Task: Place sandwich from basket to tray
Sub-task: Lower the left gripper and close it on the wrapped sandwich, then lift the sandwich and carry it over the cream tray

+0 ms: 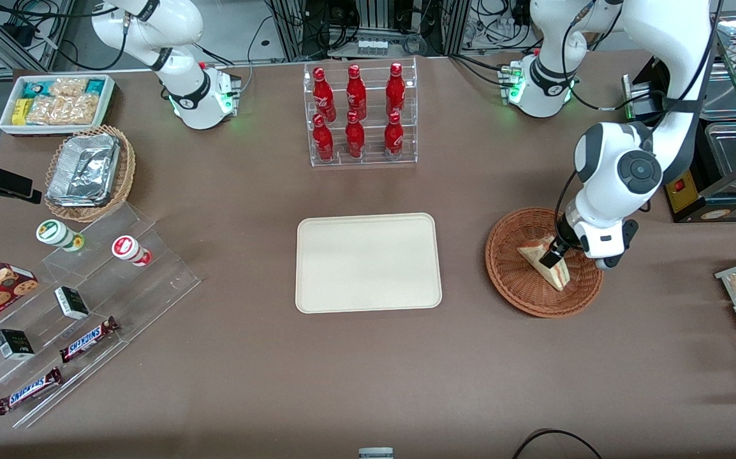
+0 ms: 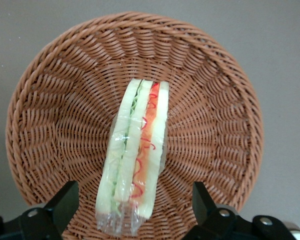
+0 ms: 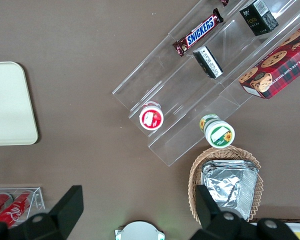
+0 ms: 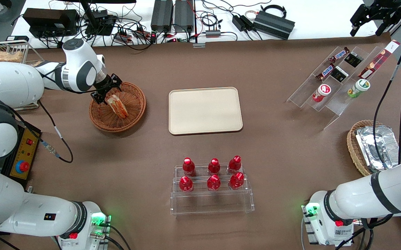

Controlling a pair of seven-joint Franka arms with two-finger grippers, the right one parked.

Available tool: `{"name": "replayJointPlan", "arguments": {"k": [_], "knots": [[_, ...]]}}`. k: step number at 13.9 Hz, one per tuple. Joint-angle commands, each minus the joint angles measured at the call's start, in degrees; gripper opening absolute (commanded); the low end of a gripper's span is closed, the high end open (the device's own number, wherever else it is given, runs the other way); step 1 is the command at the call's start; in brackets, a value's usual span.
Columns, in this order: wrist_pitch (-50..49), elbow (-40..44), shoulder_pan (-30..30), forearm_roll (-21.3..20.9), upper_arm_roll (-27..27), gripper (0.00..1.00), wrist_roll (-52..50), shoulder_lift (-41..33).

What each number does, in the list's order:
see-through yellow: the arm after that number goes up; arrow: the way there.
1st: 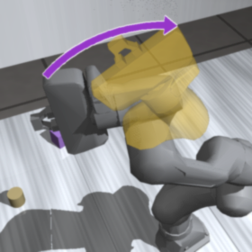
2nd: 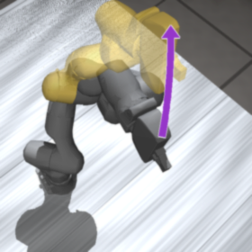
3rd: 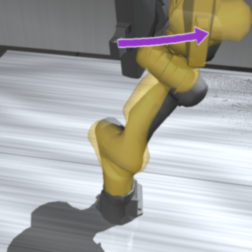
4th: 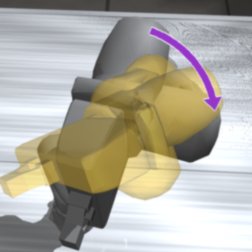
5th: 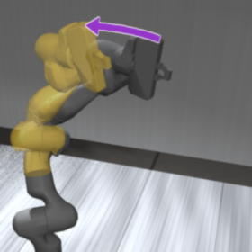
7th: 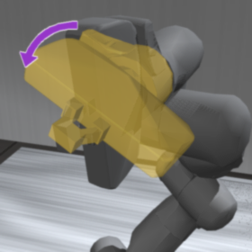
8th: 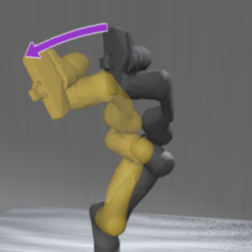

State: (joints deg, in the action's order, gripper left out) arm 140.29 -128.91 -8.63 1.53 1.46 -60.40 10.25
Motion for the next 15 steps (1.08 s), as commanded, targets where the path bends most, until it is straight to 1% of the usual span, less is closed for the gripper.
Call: {"name": "replayJointPlan", "arguments": {"k": [1,5,6,7,8,9,10,12,13,15], "knots": [[2.7,-0.6,-0.5,-0.3,-0.3,1.00,-1.8,2.1],[6.6,-1.1,-0.5,-0.2,-0.3,0.99,-3.4,5.7],[6.8,-1.3,-0.5,-0.2,-0.3,0.81,-4.0,5.7],[6.8,-1.6,-0.6,-0.2,-0.3,0.41,-5.2,5.7],[6.5,-1.7,-0.6,-0.2,-0.3,0.02,-5.1,5.6],[6.0,-1.6,-0.7,-0.3,-0.3,0.00,-4.4,5.4],[4.2,-1.3,-0.7,-0.3,-0.3,0.00,-3.9,5.0],[0.2,-0.6,-0.7,-0.3,-0.3,0.00,0.5,2.6],[-2.0,0.7,-0.7,-0.2,-0.3,0.00,3.2,1.7],[-9.4,6.4,-0.8,-0.2,-0.2,0.00,6.5,2.2]]}}
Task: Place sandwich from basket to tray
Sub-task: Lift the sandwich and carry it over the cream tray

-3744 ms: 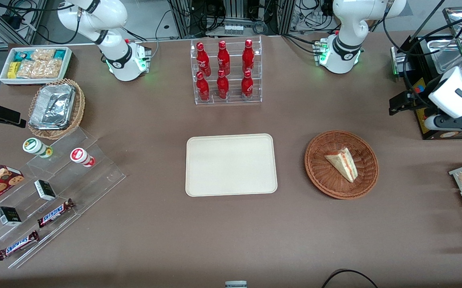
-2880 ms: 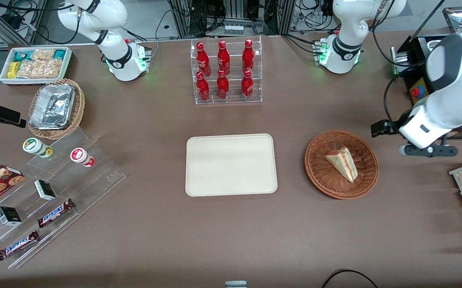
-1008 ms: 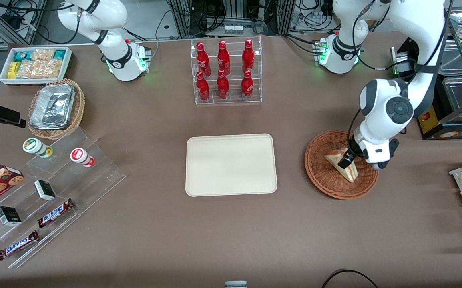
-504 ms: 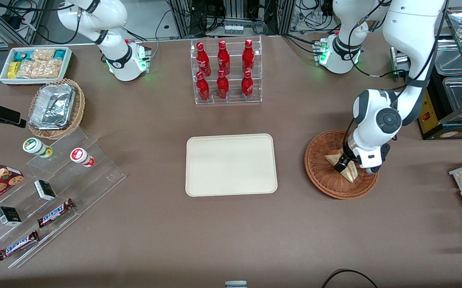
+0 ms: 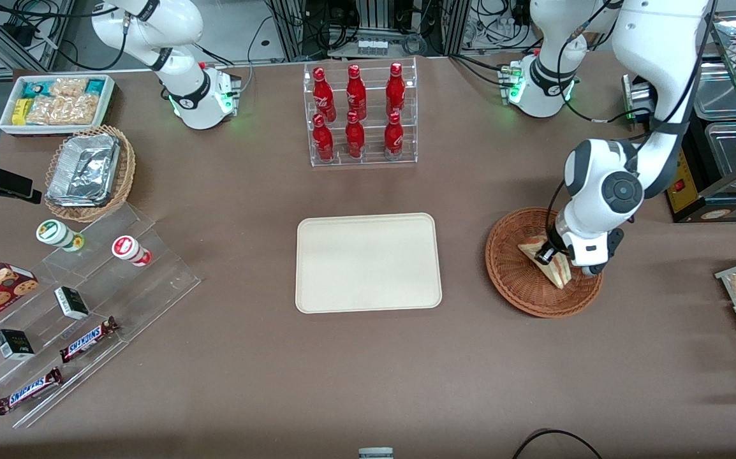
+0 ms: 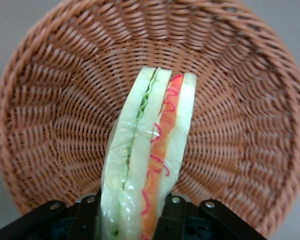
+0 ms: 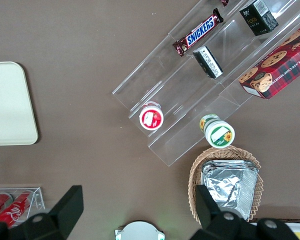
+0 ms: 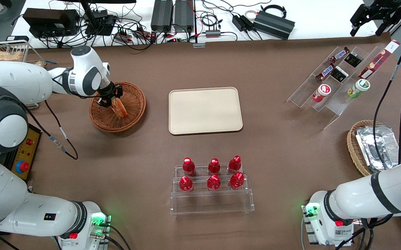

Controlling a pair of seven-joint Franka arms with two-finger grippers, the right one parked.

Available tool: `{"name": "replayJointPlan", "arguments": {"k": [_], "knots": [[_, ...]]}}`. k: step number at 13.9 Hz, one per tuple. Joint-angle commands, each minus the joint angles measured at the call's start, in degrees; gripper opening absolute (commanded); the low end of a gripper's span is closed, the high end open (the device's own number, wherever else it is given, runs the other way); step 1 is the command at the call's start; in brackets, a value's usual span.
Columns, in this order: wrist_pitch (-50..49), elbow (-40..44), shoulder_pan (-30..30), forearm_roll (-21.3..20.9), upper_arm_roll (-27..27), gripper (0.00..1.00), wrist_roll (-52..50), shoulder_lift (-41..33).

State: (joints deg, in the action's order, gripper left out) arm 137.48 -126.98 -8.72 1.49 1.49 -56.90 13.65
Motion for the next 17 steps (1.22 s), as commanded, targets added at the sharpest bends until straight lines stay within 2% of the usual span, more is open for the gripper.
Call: {"name": "replayJointPlan", "arguments": {"k": [1,4,6,13,17], "knots": [[-11.0,8.3,-1.1,0.0,-0.1,0.00,4.7,-0.4],[-20.6,19.5,-5.4,0.0,-0.1,0.00,6.2,4.2],[-23.0,23.6,-8.2,0.1,-0.1,0.00,6.3,7.0],[-22.2,35.1,-20.2,1.0,-0.1,0.00,5.0,16.9],[-16.3,36.2,-25.6,3.5,-0.1,0.00,3.6,19.4]]}}
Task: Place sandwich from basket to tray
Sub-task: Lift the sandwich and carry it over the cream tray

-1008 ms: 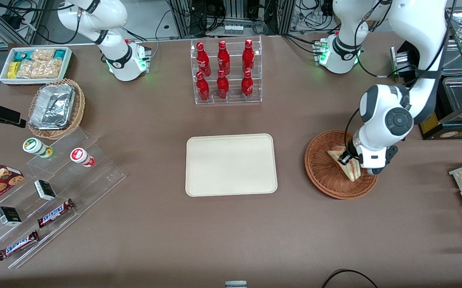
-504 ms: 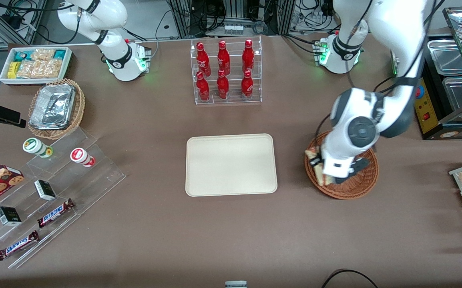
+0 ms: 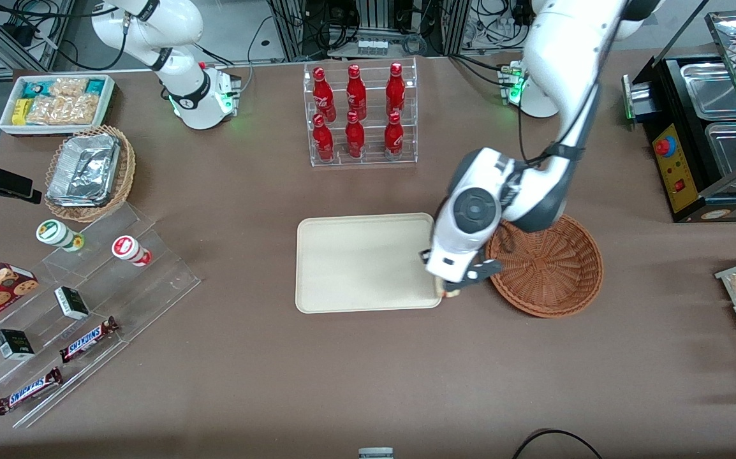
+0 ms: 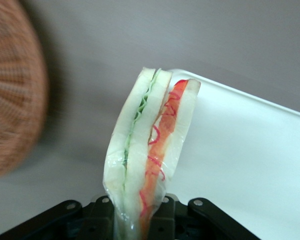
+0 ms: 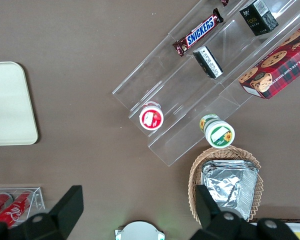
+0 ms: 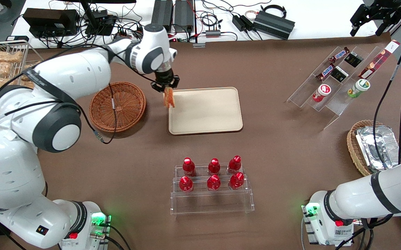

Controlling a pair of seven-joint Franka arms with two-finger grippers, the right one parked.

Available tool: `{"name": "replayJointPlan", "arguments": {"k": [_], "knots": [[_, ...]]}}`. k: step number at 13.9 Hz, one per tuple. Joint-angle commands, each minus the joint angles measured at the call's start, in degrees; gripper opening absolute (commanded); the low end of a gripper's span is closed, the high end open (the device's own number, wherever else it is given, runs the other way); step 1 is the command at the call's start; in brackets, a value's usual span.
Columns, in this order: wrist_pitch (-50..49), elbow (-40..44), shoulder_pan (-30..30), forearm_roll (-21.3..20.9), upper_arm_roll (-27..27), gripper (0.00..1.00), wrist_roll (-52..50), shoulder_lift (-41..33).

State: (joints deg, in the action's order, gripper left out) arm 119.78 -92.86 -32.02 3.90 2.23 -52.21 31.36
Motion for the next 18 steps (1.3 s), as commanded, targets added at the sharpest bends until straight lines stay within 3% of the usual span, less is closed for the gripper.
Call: {"name": "replayJointPlan", "arguments": {"k": [1,9,18], "knots": [[1.8,2.7,-3.6,1.1,-0.8,0.00,-2.2,2.7],[1.9,15.8,-10.7,1.1,-0.8,0.00,-10.6,13.7],[3.5,19.6,-11.7,2.1,-0.6,0.00,-11.3,17.9]]}}
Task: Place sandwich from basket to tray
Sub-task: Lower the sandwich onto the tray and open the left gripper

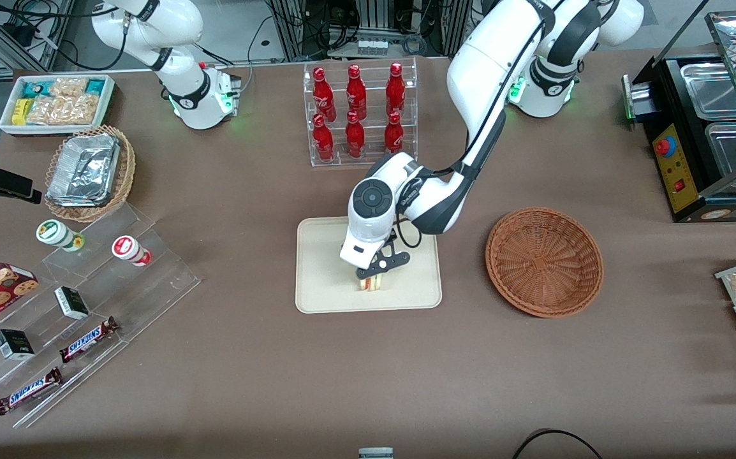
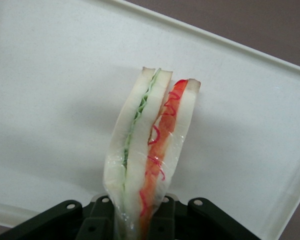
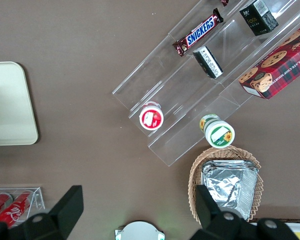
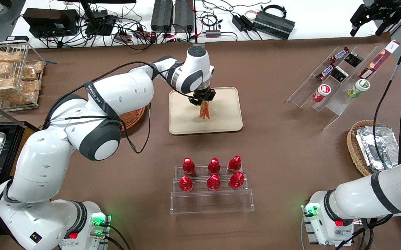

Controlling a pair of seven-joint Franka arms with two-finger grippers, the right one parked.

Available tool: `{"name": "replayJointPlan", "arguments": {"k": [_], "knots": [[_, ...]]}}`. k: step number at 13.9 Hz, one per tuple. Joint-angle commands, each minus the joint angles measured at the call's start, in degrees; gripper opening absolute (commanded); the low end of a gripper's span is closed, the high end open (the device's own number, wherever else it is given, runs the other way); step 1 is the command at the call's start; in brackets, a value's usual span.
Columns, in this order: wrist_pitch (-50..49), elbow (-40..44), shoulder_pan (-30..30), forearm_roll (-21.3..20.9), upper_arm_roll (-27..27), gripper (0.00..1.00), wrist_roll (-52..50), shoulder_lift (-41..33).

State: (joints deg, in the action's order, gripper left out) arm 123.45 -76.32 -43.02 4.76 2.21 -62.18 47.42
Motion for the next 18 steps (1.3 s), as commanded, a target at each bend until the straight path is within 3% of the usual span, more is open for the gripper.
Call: {"name": "replayJointPlan", "arguments": {"k": [1,7,8,9,10,18], "knots": [[-0.3,3.1,-0.7,2.3,-0.5,0.00,-1.5,2.1],[-0.4,3.5,-0.7,3.1,-0.5,0.00,-1.5,3.1],[-0.4,3.6,-0.7,3.1,-0.5,0.06,-1.6,3.5],[-0.3,3.9,-0.7,3.2,-0.5,0.41,-2.1,3.6],[-0.2,4.0,-0.7,3.2,-0.5,0.99,-2.5,3.7],[-3.6,6.5,-0.6,3.2,-0.5,1.00,-2.7,2.4]]}}
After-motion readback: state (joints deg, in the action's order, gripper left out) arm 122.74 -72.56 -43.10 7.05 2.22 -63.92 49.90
